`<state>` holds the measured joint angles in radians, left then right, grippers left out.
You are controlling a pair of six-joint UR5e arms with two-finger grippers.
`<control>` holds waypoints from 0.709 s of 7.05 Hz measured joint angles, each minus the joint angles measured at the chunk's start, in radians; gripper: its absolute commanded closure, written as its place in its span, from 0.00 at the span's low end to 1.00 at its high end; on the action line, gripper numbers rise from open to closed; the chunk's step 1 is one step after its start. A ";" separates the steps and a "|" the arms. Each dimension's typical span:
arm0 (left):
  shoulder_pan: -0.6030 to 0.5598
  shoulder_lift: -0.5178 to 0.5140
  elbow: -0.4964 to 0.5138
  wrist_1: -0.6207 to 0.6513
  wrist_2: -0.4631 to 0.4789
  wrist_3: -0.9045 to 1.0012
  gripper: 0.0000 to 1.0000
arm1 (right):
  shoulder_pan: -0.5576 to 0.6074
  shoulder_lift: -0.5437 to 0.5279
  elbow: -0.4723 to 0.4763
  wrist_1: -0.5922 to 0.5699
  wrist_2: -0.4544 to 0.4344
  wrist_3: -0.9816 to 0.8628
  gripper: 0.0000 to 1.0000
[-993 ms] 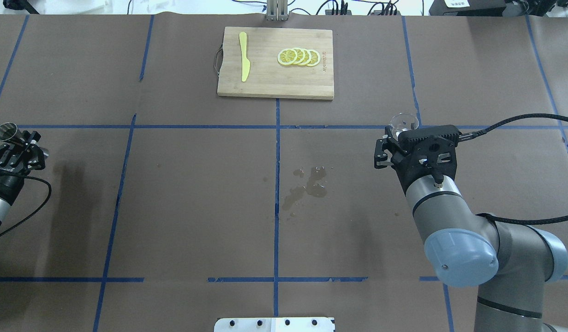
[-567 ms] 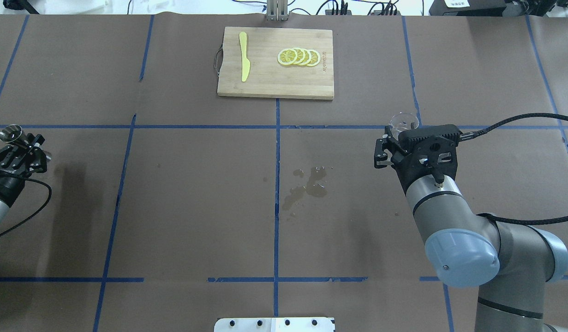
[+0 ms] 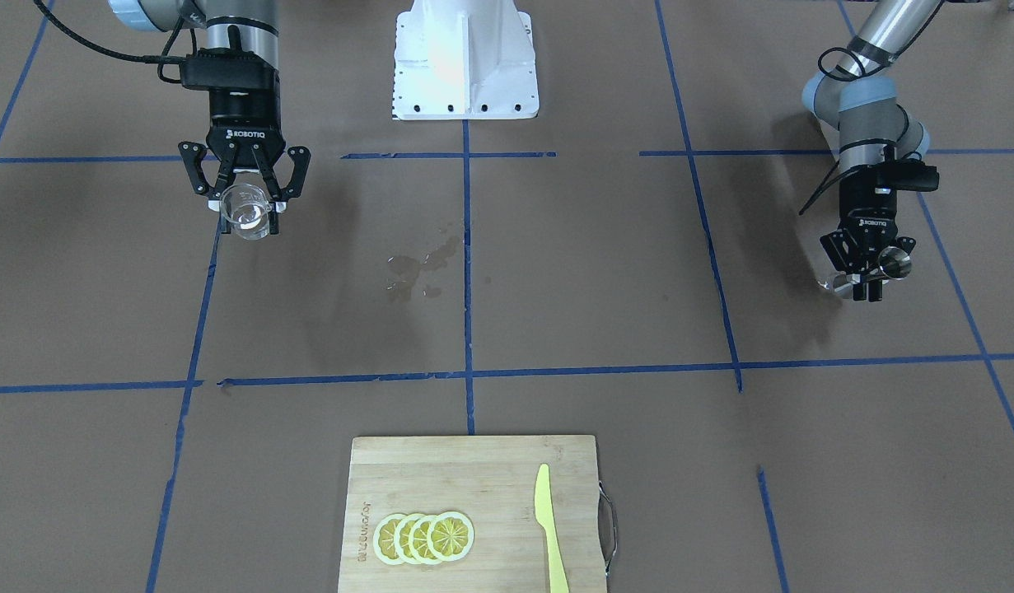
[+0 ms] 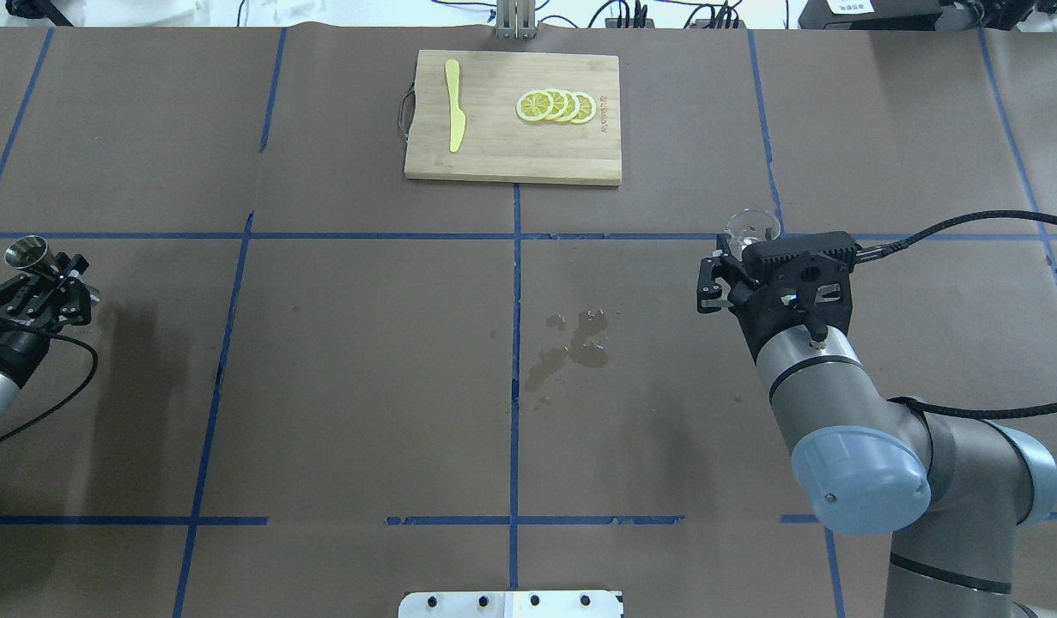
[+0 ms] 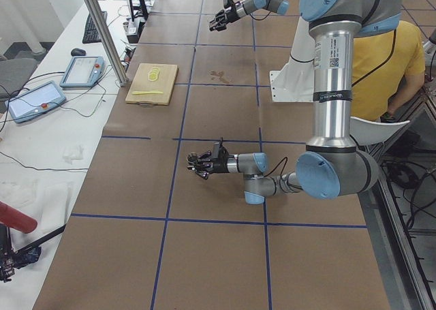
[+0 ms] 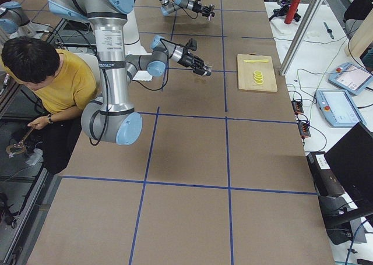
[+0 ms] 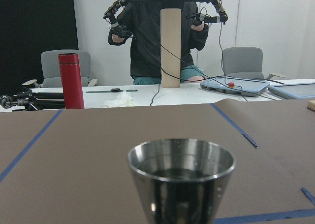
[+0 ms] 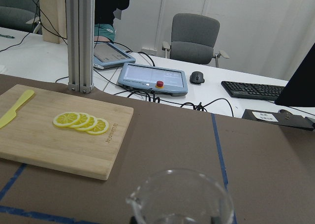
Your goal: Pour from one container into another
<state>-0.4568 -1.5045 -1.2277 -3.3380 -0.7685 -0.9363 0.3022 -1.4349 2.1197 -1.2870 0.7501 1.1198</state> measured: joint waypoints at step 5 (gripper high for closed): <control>0.006 0.001 0.005 0.002 -0.007 -0.002 0.86 | 0.000 0.003 0.001 0.000 0.000 0.000 1.00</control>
<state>-0.4503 -1.5033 -1.2229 -3.3360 -0.7752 -0.9388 0.3022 -1.4323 2.1204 -1.2870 0.7501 1.1198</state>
